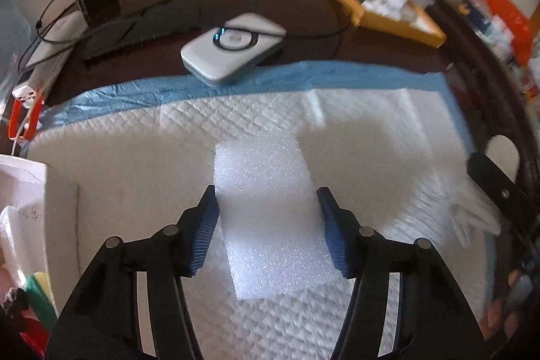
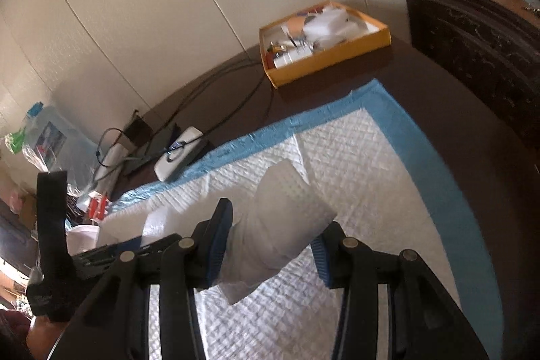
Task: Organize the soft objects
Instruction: 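Grasp white foam sheet with left tool while right grasps rolled white cloth, then carry foam sheet into box and open left tool while right releases white cloth there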
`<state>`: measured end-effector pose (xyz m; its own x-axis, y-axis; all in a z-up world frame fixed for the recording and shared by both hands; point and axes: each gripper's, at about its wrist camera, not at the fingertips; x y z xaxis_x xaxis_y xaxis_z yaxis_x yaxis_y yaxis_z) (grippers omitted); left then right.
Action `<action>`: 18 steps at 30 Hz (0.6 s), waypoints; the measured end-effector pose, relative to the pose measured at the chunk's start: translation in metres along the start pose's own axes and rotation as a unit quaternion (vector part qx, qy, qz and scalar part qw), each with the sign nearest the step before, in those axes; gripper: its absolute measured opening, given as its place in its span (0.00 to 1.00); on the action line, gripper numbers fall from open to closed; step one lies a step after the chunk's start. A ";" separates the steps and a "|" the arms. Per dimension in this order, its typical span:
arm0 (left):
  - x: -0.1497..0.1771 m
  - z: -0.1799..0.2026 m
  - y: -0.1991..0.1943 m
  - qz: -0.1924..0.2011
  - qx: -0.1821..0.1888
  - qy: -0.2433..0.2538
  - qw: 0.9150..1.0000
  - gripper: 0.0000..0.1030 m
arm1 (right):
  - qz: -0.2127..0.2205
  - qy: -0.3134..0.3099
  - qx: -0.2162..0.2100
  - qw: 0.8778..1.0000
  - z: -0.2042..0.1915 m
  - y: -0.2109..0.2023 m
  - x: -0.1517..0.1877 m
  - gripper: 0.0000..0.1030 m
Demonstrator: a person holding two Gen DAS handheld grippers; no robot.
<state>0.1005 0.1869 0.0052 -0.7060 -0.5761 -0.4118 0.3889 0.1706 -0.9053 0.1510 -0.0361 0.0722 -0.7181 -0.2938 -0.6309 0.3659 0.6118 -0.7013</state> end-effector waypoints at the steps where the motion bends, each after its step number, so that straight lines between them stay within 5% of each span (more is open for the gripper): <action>1: 0.002 -0.004 -0.005 0.001 0.017 -0.005 1.000 0.56 | 0.004 0.000 -0.002 1.000 -0.002 -0.003 -0.001 0.43; 11: 0.020 -0.022 -0.119 0.126 0.075 0.019 0.989 0.56 | 0.059 -0.051 -0.016 0.997 -0.047 -0.042 -0.015 0.43; 18: 0.034 -0.061 -0.195 0.201 0.049 0.016 0.978 0.56 | 0.142 -0.085 -0.047 0.985 -0.102 -0.096 -0.048 0.42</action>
Point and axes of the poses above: each gripper's, at about its wrist camera, not at the fingertips, and y roughly the way its jaws point, z to its right, x to its underside, and after that the axes turned 8 degrees about -y, right-handed
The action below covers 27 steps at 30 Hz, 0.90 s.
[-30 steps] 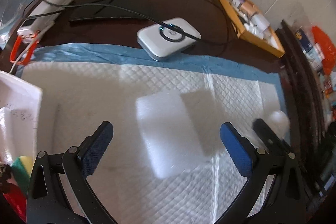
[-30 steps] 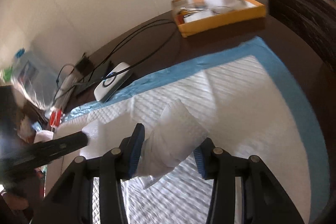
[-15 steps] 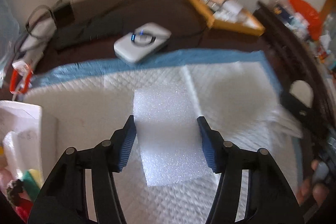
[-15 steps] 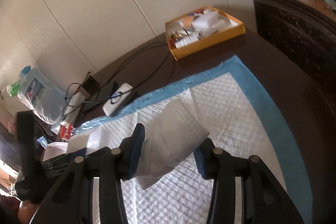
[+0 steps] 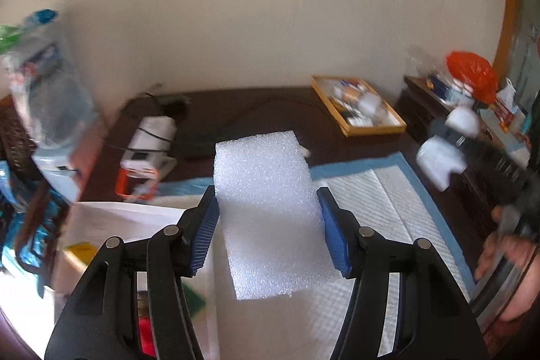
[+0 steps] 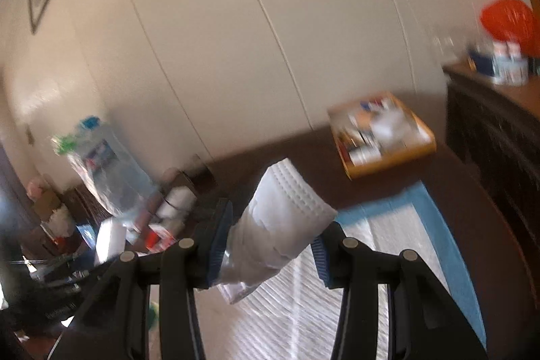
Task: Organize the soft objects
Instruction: 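Carry foam sheet into box and open left tool while right releases white cloth there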
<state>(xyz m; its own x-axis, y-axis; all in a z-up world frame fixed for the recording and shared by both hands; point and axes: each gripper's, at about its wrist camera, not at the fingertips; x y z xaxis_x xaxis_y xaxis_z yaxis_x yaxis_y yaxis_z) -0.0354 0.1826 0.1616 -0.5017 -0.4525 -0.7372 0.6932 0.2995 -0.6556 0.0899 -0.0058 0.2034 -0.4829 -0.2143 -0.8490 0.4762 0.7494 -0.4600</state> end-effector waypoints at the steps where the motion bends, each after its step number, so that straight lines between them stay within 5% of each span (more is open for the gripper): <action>1: -0.001 -0.007 -0.011 0.009 -0.006 -0.001 1.000 0.56 | 0.011 -0.005 -0.004 1.000 -0.007 -0.005 -0.006 0.42; 6: -0.005 -0.056 -0.061 0.046 -0.031 -0.028 0.998 0.56 | 0.043 -0.035 -0.046 0.997 -0.052 -0.021 -0.021 0.42; 12: 0.002 -0.131 -0.109 0.079 -0.091 -0.080 0.989 0.56 | 0.003 -0.043 -0.079 0.996 -0.092 0.004 -0.002 0.42; 27: 0.036 -0.218 -0.136 0.075 -0.147 -0.144 0.976 0.56 | -0.047 -0.098 -0.139 0.984 -0.171 0.032 0.024 0.42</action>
Point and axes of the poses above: each gripper's, at about its wrist camera, not at the fingertips, and y roughly the way its jaws point, z to its right, x to its underside, and after that the axes turned 8 degrees about -y, right-handed
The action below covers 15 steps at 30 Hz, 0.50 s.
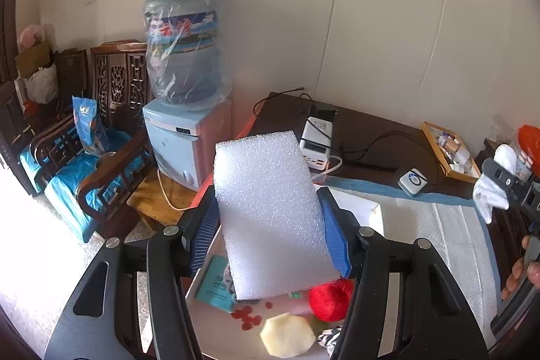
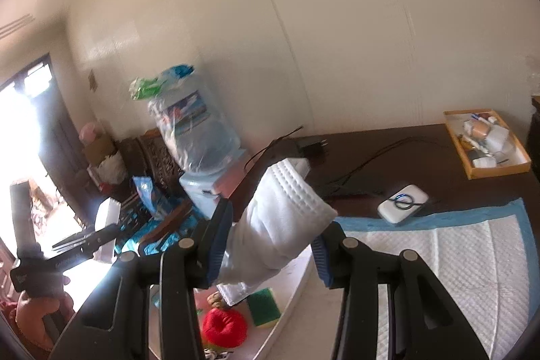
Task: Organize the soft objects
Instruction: 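Carry foam sheet into box and open left tool while right releases white cloth there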
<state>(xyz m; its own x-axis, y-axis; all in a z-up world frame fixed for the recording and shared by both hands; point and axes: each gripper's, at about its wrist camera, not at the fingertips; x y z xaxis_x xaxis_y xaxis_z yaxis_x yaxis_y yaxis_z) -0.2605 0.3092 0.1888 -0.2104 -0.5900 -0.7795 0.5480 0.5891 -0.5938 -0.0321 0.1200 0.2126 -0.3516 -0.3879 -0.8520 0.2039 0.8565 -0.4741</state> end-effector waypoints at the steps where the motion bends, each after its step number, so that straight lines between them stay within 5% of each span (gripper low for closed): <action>1: -0.001 -0.002 0.000 0.000 -0.001 -0.001 1.000 0.56 | -0.005 -0.003 -0.002 1.000 -0.004 0.003 0.001 0.42; 10: 0.005 -0.014 0.014 -0.017 -0.005 0.001 1.000 0.56 | -0.050 -0.021 -0.038 0.998 -0.032 0.038 0.012 0.42; 15: 0.017 -0.013 0.031 -0.047 -0.003 0.009 0.999 0.57 | -0.119 -0.015 -0.069 0.990 -0.045 0.084 0.036 0.42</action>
Point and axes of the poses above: each gripper's, at about its wrist camera, not at the fingertips, and y roughly the way its jaws point, z to its right, x to its underside, and after that the axes turned 8 degrees about -y, right-handed
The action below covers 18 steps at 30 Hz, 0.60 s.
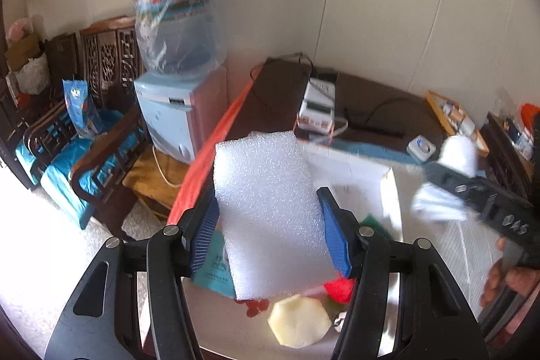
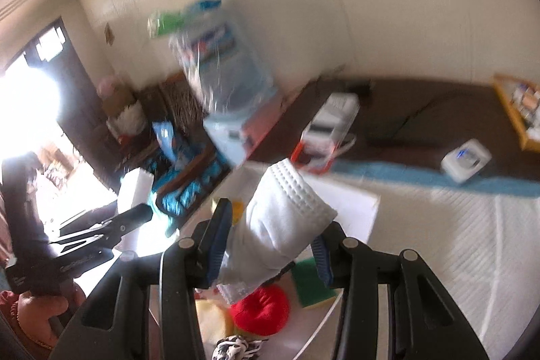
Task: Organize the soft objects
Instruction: 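Carry foam sheet into box and open left tool while right releases white cloth there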
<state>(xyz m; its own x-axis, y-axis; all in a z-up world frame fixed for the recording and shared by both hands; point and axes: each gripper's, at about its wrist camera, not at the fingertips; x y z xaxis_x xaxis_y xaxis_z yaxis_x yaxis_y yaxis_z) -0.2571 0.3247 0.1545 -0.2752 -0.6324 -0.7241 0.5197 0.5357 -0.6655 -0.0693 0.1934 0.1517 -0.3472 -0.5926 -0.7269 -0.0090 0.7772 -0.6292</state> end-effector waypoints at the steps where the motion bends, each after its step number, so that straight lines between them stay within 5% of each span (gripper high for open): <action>1: 0.003 0.001 0.005 -0.008 0.000 0.002 1.000 0.57 | -0.012 0.002 -0.004 1.000 -0.001 0.009 0.003 0.42; 18: 0.021 -0.003 0.048 -0.070 -0.004 0.003 0.998 0.57 | -0.067 0.012 -0.004 0.998 -0.004 0.067 0.012 0.45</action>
<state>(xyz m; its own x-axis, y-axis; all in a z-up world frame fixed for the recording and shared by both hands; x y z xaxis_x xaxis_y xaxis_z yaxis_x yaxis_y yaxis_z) -0.2405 0.3388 0.1066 -0.3496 -0.6973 -0.6257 0.4690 0.4478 -0.7612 -0.0776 0.2389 0.1022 -0.3650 -0.6857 -0.6298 -0.0647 0.6935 -0.7176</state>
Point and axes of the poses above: each gripper's, at about its wrist camera, not at the fingertips, and y roughly the way its jaws point, z to its right, x to its underside, and after that the axes turned 8 degrees about -y, right-handed
